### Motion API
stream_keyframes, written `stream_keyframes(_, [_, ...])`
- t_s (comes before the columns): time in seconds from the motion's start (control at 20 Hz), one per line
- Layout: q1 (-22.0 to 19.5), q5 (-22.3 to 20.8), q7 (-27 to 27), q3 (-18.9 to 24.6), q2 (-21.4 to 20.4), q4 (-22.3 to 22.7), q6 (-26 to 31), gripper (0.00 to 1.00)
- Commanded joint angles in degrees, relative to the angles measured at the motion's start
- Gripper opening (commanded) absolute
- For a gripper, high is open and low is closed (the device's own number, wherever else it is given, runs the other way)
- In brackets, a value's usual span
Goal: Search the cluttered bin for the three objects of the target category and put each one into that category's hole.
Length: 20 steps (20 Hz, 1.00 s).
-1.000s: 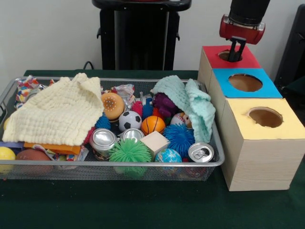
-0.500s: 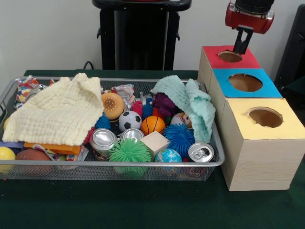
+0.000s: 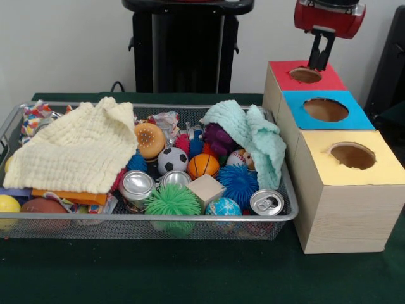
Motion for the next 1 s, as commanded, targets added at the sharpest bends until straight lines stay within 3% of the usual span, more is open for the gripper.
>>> stream_keyframes(0.05, [-5.18, -5.1, -7.23, 5.66, 0.13, -2.36, 4.79, 0.0])
stream_keyframes(0.5, [-12.69, -8.81, -11.01, 11.33, 4.71, -3.4, 0.43, 0.0])
stream_keyframes(1.0, [-14.69, -12.8, -8.49, 14.45, 6.57, -5.16, -0.09, 0.0])
